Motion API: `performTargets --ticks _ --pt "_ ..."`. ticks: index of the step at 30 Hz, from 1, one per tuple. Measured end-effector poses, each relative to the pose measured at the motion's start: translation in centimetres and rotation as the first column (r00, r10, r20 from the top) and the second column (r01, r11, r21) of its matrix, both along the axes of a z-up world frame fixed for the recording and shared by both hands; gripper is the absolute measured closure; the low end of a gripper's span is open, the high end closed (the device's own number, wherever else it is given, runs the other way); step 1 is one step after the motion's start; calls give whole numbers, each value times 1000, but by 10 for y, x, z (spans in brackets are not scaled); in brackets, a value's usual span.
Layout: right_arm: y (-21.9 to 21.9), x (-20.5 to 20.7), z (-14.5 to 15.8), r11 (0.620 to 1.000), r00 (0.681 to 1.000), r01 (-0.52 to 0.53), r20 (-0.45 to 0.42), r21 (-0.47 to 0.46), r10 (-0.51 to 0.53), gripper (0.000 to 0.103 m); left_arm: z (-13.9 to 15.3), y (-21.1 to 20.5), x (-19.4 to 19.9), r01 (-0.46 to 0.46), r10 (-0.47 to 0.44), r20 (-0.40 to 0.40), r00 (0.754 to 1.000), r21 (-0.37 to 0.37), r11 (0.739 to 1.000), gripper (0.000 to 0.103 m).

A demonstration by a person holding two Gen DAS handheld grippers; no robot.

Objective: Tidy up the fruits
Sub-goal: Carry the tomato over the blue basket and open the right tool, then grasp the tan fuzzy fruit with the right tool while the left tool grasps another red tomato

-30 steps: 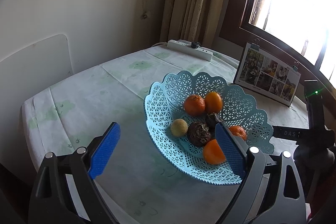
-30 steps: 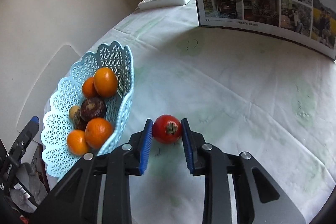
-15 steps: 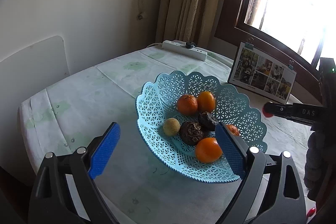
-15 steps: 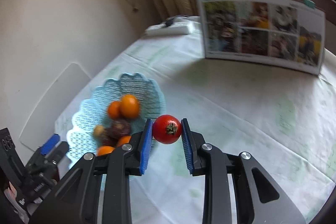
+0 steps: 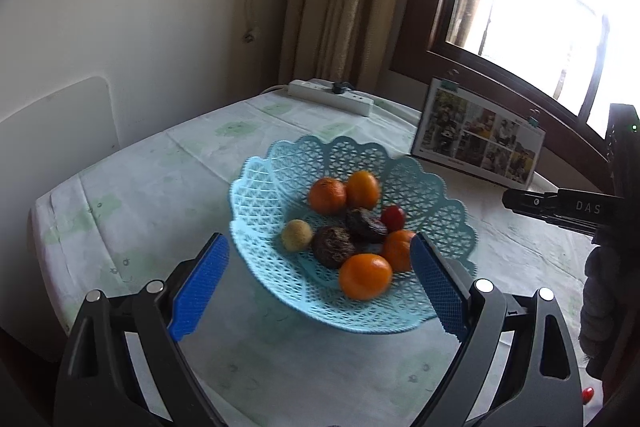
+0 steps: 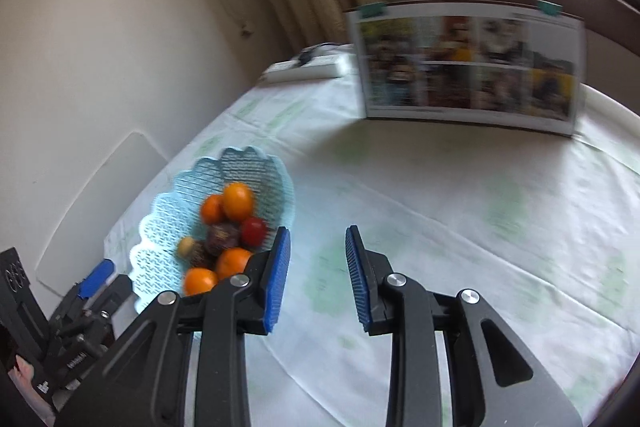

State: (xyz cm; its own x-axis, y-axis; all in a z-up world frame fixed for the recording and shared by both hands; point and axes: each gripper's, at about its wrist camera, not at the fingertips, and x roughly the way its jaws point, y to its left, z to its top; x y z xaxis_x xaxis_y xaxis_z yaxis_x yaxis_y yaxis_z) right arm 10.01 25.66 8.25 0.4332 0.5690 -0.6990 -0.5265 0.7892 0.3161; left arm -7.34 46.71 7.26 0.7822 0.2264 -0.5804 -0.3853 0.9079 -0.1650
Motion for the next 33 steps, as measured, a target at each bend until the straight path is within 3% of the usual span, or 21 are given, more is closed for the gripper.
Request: performTargets --ticks 3,8,11,19,24,33 --pt "-38 -4 -2 996 997 76 11 -41 -75 65 2 -19 2 54 -54 2 999 13 998 10" --pt "-105 -7 -7 973 976 217 14 -78 -217 62 3 -54 10 142 -142 -6 990 34 989 10" --pt "-149 -12 -11 942 948 317 9 -107 -318 54 3 -78 15 199 -199 -14 980 45 979 10" --pt "-255 -38 -30 852 862 503 10 -141 -507 54 -1 -133 27 331 -329 -45 943 52 942 8" --pt "-280 -53 -43 833 844 533 22 -147 -536 54 0 -169 30 397 -393 -56 918 72 915 8" --pt "-276 -49 -53 857 865 499 9 -127 -502 55 -7 -208 29 478 -470 -102 877 79 875 8"
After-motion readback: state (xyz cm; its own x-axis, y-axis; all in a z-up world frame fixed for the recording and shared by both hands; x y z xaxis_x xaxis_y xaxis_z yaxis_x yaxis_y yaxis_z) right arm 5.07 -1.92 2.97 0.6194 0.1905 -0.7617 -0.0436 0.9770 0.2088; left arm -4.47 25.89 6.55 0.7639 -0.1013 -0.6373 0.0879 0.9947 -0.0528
